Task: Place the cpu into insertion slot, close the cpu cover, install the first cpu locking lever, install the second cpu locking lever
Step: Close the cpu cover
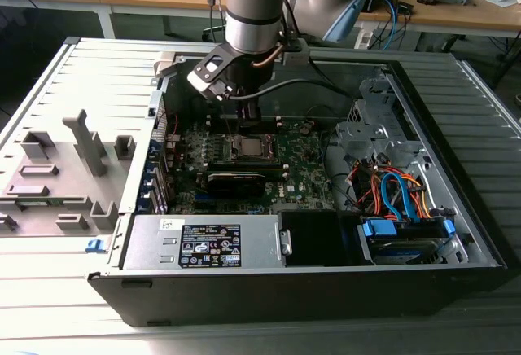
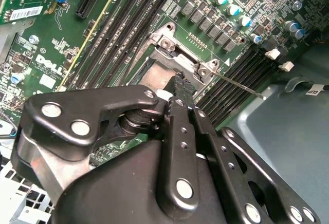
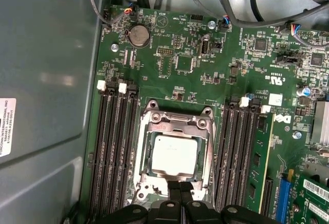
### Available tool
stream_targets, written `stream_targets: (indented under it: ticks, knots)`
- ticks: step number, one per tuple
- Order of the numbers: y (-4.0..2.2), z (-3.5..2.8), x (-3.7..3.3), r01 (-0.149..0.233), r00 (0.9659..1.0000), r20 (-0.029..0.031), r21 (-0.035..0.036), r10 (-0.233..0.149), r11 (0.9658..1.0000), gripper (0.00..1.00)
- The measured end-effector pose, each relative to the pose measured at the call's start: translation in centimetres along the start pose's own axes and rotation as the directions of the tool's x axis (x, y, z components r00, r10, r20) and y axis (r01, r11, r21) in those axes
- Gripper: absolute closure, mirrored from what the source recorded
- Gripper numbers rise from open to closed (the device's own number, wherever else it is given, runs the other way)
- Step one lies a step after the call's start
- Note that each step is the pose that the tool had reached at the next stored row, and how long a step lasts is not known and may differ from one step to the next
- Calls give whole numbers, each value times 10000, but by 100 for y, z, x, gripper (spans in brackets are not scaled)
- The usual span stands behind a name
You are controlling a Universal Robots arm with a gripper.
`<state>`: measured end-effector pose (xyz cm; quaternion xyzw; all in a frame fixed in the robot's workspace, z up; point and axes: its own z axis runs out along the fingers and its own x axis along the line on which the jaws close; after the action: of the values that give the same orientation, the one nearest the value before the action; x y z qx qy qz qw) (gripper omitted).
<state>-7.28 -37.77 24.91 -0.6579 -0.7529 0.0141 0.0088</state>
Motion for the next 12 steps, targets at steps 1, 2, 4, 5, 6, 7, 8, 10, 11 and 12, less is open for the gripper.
stream_targets:
  ticks: [1,2,4,5,6,7,8,10,11,12]
  knots:
    - [-2,1,0,0,10000,-1,-1,0,10000,89]
    - [-5,1,1,0,10000,-1,-1,0,10000,89]
    - [-11,1,2,0,10000,-1,-1,0,10000,89]
    - [-14,1,2,1,10000,-1,0,-1,10000,89]
    - [-17,1,2,0,10000,-1,-1,0,10000,89]
    - [-20,1,3,0,10000,-1,0,0,10000,89]
    - [-22,1,3,0,10000,0,0,0,10000,89]
    - [-26,2,4,0,10000,-1,-1,0,10000,89]
    - [-28,2,4,-1,10000,-1,-1,1,10000,89]
    - [-30,2,4,0,10000,0,-1,0,10000,89]
